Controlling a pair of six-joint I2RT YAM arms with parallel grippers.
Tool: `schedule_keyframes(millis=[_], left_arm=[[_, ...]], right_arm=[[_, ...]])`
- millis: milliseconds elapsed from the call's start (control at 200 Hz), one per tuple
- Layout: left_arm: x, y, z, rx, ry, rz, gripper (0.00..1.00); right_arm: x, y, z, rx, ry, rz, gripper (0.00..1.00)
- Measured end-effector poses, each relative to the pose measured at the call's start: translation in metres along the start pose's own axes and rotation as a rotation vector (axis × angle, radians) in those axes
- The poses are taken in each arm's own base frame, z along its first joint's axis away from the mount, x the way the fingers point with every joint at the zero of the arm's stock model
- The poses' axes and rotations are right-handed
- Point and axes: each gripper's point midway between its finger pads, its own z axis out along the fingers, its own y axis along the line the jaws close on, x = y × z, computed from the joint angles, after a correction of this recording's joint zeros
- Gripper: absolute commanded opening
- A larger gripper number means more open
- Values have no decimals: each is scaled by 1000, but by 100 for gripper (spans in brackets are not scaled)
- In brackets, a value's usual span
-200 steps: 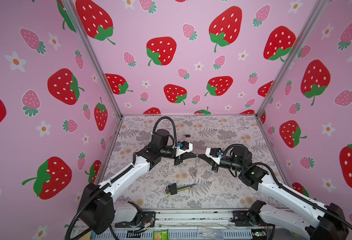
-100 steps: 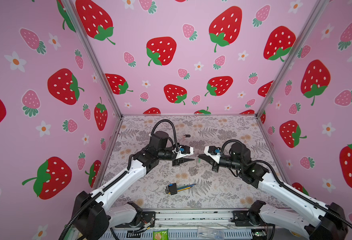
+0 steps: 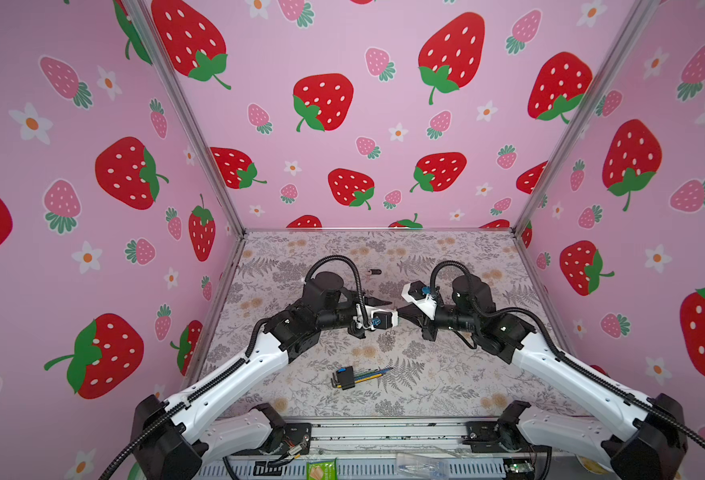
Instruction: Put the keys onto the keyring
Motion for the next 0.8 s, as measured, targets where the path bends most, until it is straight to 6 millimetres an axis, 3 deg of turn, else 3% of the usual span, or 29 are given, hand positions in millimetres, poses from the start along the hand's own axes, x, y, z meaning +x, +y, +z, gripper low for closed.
schedule_keyframes(millis=[800], left_arm=[[18,-10,22,62,140,6,19]], right_arm=[[7,-1,3,-3,45,44,0]])
